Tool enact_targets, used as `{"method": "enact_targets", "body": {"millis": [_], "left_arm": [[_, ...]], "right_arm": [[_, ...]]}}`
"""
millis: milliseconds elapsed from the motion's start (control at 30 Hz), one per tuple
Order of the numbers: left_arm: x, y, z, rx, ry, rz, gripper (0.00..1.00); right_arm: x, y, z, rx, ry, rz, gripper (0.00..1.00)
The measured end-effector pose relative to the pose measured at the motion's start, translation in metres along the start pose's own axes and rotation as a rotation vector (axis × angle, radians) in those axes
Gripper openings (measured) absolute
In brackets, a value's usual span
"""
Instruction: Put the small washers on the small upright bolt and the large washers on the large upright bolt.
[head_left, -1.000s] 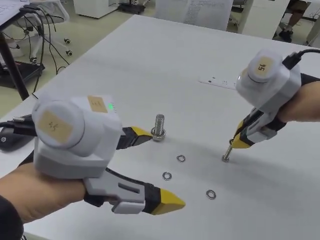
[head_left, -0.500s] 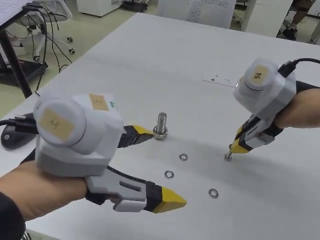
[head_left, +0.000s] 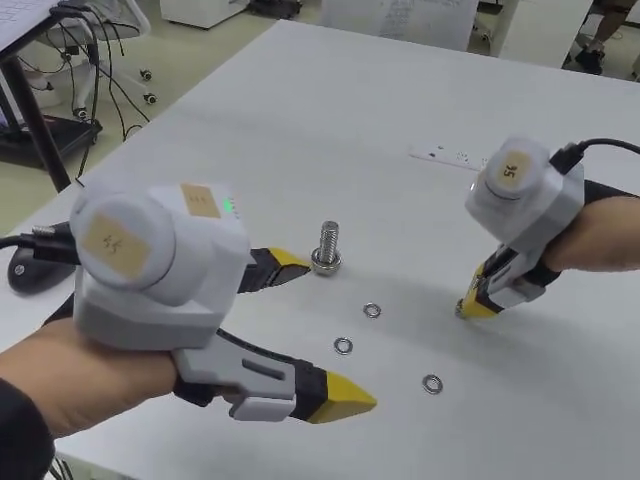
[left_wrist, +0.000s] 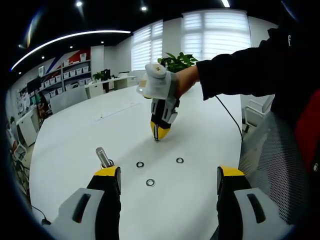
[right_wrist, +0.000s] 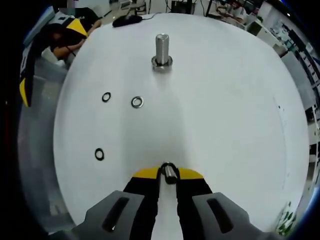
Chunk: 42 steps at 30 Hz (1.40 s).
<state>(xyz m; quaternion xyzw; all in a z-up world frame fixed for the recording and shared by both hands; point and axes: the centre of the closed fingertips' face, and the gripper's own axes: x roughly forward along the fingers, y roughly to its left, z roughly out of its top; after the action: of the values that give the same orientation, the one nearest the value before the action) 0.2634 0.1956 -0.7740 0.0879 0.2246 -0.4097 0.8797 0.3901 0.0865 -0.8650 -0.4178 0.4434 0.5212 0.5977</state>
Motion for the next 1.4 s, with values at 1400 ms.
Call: {"method": "enact_targets", "body": {"millis": [1400], "left_arm": [[0.002,0.001,0.000,-0.001,-0.003,0.002,0.78]], "right_arm": [[-0.013,-0.006,-0.008,0.005,-0.003,-0.038,0.19]]}}
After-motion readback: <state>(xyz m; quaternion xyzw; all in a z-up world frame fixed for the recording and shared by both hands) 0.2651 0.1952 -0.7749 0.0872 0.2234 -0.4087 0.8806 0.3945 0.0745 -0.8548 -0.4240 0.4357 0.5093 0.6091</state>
